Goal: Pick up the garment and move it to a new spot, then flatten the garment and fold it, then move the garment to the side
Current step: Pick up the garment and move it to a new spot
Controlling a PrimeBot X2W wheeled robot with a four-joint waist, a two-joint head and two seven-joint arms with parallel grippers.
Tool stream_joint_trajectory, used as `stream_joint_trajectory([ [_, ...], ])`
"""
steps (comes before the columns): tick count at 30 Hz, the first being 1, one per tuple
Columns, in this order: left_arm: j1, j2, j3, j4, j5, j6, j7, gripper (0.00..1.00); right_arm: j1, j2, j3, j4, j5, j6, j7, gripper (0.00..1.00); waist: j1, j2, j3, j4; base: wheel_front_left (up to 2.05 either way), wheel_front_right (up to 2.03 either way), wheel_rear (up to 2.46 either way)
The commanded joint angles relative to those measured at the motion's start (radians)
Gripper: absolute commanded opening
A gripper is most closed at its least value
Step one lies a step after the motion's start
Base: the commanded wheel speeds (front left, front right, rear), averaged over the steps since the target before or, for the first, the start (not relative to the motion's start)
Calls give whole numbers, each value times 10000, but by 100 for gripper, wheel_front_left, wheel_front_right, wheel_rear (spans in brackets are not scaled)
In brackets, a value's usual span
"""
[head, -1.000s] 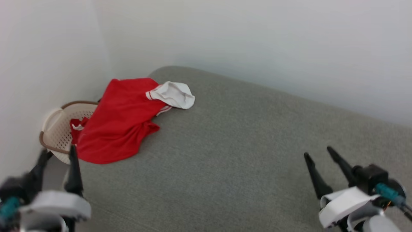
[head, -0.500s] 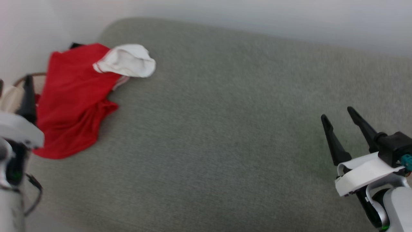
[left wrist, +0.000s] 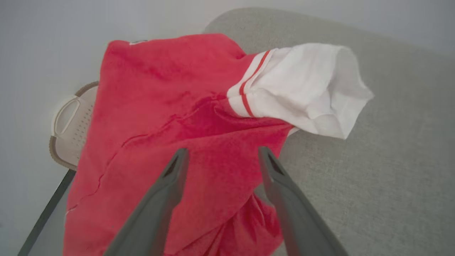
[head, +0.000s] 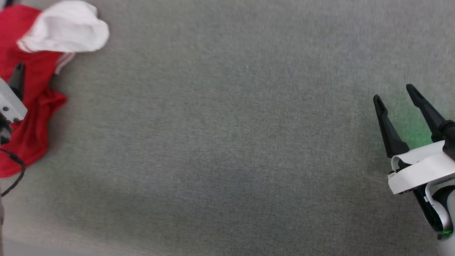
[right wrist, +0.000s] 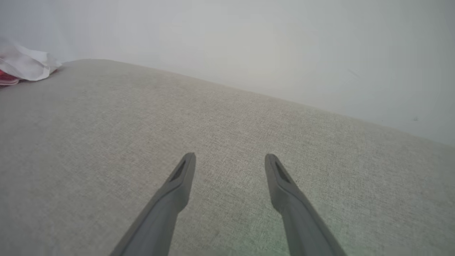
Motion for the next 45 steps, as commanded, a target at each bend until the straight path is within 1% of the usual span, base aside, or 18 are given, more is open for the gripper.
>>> stream_joint_trajectory([
  [1, -367, -2, -142, 475, -46, -67, 229, 100, -135, -46, -70, -192, -83, -14, 91, 100, 0, 0, 1094, -482, 0, 0, 0],
  [8, -1208, -117, -740, 2371, 13, -59, 743, 100, -125, -120, -249, -648, -189, -14, 363, 100, 0, 0, 1397, -472, 0, 0, 0],
  [9, -1208, -117, -740, 2371, 13, -59, 743, 100, -125, -120, -249, -648, -189, -14, 363, 100, 0, 0, 1397, -472, 0, 0, 0],
  [13, -1412, -253, -1064, 3092, -55, -64, 686, 100, -148, -121, -291, -801, -235, -14, 487, 100, 0, 0, 1396, -456, 0, 0, 0],
  [15, -1512, -286, -1194, 3240, -195, -63, 494, 0, -134, -80, -300, -830, -264, -14, 512, 100, 0, 0, 1328, -441, 0, 0, 0],
  [19, -1718, 67, -1374, 3364, -381, -66, -28, 0, 6, -12, -337, -760, -195, -14, 468, 100, 0, 0, 1051, -398, 0, 0, 0],
  [24, -1953, 530, -1724, 3078, -598, -65, -825, 0, 252, 167, -318, -502, -143, -14, 284, 100, 0, 0, 375, -346, 0, 0, 0],
  [30, -1947, 1156, -2320, 2338, -639, -66, -1796, 0, 563, 388, -206, 2, -7, -14, -21, 100, 0, 0, -676, -306, 0, 0, 0],
  [36, -1999, 1750, -2630, 1285, -375, -63, -2756, 0, 813, 624, -132, 368, 50, -14, -306, 100, 0, 0, -1666, -340, 0, 0, 0],
  [40, -1844, 2049, -2792, 428, -123, 62, -2790, 0, 862, 814, -69, 588, 81, -14, -471, 100, 0, 0, -2245, -416, 0, 0, 0],
  [45, -1510, 2300, -2821, -1155, -116, 305, -2371, 0, 822, 961, 18, 805, 91, -14, -616, 100, 0, 0, -2810, -567, 0, 0, 0],
])
